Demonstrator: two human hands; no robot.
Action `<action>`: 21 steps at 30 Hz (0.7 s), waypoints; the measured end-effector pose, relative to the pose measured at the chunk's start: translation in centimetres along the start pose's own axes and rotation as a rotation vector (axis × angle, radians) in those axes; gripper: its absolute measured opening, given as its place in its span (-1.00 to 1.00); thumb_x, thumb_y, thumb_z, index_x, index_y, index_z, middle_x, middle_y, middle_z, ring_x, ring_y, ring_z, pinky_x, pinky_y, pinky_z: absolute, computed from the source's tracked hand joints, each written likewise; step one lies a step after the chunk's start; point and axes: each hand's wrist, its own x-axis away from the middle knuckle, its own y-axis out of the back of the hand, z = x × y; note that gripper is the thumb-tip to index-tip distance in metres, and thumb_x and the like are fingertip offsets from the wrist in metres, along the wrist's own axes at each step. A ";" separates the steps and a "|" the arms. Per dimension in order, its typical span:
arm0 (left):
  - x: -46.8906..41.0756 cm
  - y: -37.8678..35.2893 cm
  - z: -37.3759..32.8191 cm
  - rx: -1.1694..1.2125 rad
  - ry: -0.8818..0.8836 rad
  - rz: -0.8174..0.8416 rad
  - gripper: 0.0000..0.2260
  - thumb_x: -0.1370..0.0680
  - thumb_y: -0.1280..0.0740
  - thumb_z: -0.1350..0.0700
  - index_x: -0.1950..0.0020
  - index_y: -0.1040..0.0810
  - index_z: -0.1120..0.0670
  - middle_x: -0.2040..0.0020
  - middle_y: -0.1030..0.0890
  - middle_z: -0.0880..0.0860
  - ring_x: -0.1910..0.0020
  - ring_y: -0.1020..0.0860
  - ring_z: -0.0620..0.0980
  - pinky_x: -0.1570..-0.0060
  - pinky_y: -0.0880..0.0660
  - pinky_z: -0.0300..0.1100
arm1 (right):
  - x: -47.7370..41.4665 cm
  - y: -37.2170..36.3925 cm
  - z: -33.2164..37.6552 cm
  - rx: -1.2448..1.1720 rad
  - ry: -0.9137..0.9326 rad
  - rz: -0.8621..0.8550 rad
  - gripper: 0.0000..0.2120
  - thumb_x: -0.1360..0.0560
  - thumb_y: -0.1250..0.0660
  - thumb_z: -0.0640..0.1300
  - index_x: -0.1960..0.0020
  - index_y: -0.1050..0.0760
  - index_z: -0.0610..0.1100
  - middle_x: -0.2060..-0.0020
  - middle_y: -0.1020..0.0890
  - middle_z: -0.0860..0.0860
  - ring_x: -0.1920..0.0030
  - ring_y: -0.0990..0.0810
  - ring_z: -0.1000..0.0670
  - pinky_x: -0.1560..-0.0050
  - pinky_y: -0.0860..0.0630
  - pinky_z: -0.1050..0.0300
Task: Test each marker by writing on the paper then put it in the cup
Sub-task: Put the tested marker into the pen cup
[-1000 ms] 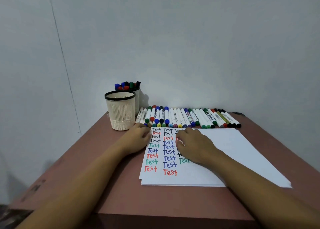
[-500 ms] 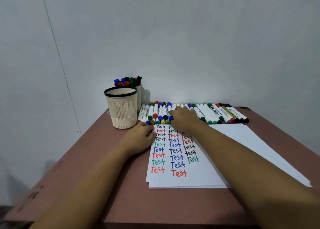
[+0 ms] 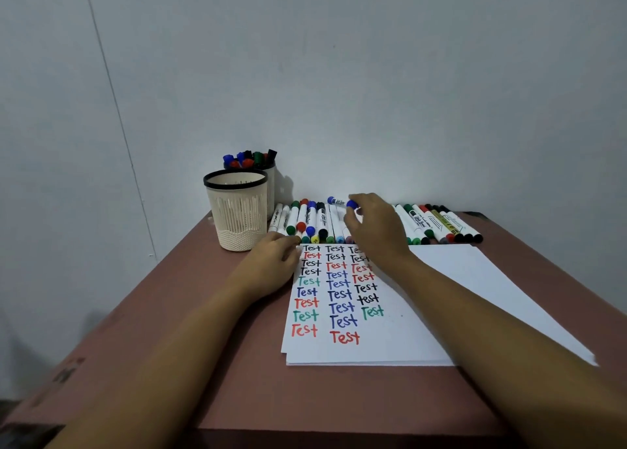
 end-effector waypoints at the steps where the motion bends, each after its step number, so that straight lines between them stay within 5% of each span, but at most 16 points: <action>1: 0.1 0.1 -0.1 0.012 -0.010 -0.030 -0.63 -0.62 -0.14 0.05 -0.41 -0.37 0.10 -0.33 -0.39 0.09 -0.27 -0.37 -0.01 -0.20 -0.25 -0.27 | 0.4 0.8 0.4 -0.102 -0.050 -0.051 -0.74 -0.58 -0.21 -0.18 -0.20 -0.52 -0.24 -0.03 -0.61 -0.12 0.01 -0.56 -0.06 0.07 -0.42 0.17; 5: 0.6 0.2 -1.1 0.028 -0.116 -0.129 -0.60 -0.61 -0.19 0.09 -0.45 -0.32 0.13 -0.35 -0.35 0.09 -0.28 -0.34 -0.04 -0.18 -0.16 -0.39 | 2.8 4.3 1.8 -0.440 -0.229 -0.058 -0.86 -0.56 -0.21 -0.23 0.02 -0.55 -0.18 0.32 -0.54 -0.02 0.38 -0.43 0.05 0.42 -0.34 0.34; 10: 1.3 0.3 -3.0 0.033 -0.278 -0.105 -0.55 -0.60 -0.21 0.06 -0.47 -0.25 0.12 -0.32 -0.35 0.04 -0.08 -0.33 -0.16 -0.05 -0.18 -0.46 | 5.8 6.2 2.7 -0.626 -0.317 0.013 -0.75 -0.56 -0.18 -0.25 0.21 -0.50 -0.01 0.25 -0.61 -0.13 0.19 -0.59 -0.13 0.13 -0.55 -0.10; 15: 1.6 0.1 -3.8 0.015 -0.322 -0.023 -0.73 -0.62 -0.15 0.11 -0.30 -0.40 0.14 0.11 -0.38 -0.09 0.24 -0.36 -0.21 0.17 -0.29 -0.48 | 6.7 5.5 2.7 -0.859 -0.478 0.011 -0.81 -0.58 -0.20 -0.22 0.14 -0.53 -0.06 0.28 -0.58 0.01 0.25 -0.56 0.07 0.27 -0.51 0.18; 21: 1.4 -0.4 -4.5 0.050 -0.286 -0.016 -0.79 -0.64 -0.08 0.09 -0.22 -0.35 0.15 0.21 -0.31 -0.15 0.26 -0.32 -0.18 0.25 -0.28 -0.41 | 6.4 4.7 2.7 -1.060 -0.553 0.195 -0.83 -0.52 -0.35 -0.08 0.16 -0.51 -0.17 0.40 -0.50 0.01 0.43 -0.45 0.12 0.38 -0.38 0.24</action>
